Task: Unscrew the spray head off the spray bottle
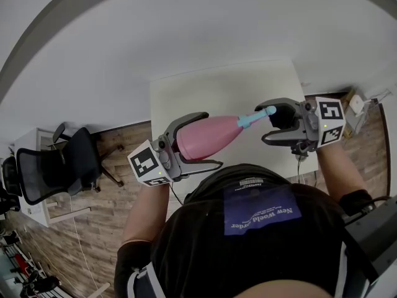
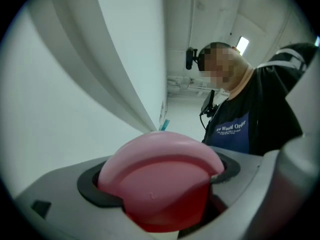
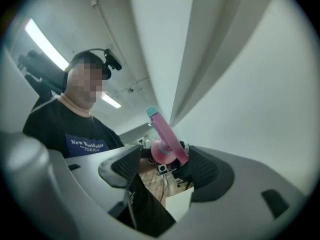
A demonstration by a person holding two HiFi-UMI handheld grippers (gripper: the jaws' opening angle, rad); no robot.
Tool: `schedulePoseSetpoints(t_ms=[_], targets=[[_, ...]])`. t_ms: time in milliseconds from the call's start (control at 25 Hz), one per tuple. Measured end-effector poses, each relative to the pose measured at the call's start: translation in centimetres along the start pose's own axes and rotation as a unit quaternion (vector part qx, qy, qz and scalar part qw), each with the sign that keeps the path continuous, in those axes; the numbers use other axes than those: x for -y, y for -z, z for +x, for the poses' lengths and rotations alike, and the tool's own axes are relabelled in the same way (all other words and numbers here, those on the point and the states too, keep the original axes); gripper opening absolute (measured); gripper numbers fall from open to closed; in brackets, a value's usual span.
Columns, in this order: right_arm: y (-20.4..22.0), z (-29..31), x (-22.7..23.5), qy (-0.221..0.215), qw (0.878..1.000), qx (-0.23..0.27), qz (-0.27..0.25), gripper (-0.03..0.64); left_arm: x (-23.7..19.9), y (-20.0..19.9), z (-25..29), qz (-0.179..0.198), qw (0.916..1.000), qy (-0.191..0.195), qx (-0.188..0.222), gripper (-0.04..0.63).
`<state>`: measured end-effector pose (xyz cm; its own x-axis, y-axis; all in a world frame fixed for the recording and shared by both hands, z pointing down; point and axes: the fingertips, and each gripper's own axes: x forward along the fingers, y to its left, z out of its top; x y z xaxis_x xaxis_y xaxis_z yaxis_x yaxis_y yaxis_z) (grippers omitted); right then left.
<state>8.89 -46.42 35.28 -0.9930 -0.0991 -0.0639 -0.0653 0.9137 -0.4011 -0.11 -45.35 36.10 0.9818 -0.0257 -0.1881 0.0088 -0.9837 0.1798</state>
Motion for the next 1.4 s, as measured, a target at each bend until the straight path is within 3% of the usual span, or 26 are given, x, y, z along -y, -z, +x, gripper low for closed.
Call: schedulePoseSetpoints(t_ms=[200, 320, 400, 560, 720, 880, 1120, 1240, 1360, 1400], targets=[[0.8, -1.2, 0.8, -0.025, 0.994, 0.039, 0.103, 0.305, 0.1, 0.1, -0.2, 0.079, 0.9964, -0.018, -0.024, 0.499], [1.1, -1.7, 1.4, -0.038, 0.984, 0.063, 0.164, 0.308, 0.0, 0.3, -0.5, 0.131, 0.9899, -0.029, -0.046, 0.499], [0.8, -2.4, 2.4, -0.048, 0.968, 0.096, 0.227, 0.31, -0.3, 0.7, -0.7, 0.172, 0.9818, -0.031, -0.074, 0.499], [-0.5, -2.7, 3.3, -0.067, 0.922, 0.157, 0.348, 0.319, -0.2, 0.9, -0.7, 0.226, 0.9681, -0.016, -0.107, 0.499], [-0.9, -1.9, 3.3, -0.087, 0.904, 0.148, 0.392, 0.319, 0.4, 0.6, -0.4, 0.26, 0.9586, -0.003, -0.116, 0.499], [-1.0, -0.2, 2.9, -0.116, 0.887, 0.11, 0.432, 0.319, 0.6, -0.1, -0.1, 0.31, 0.9425, 0.01, -0.125, 0.499], [2.4, 1.9, 1.1, -0.137, 0.878, -0.001, 0.459, 0.318, 2.0, 2.2, 1.1, 0.372, 0.9122, 0.031, -0.168, 0.499], [3.6, 2.2, 1.0, -0.134, 0.885, -0.033, 0.445, 0.314, 2.4, 2.6, 1.4, 0.385, 0.9052, 0.033, -0.176, 0.499], [4.3, 1.7, 0.9, -0.106, 0.903, -0.046, 0.413, 0.136, 3.2, 2.9, 2.0, 0.383, 0.9068, 0.032, -0.174, 0.499], [4.4, 1.7, 0.8, -0.098, 0.909, -0.05, 0.402, 0.129, 3.3, 3.0, 1.9, 0.38, 0.9083, 0.031, -0.172, 0.499]])
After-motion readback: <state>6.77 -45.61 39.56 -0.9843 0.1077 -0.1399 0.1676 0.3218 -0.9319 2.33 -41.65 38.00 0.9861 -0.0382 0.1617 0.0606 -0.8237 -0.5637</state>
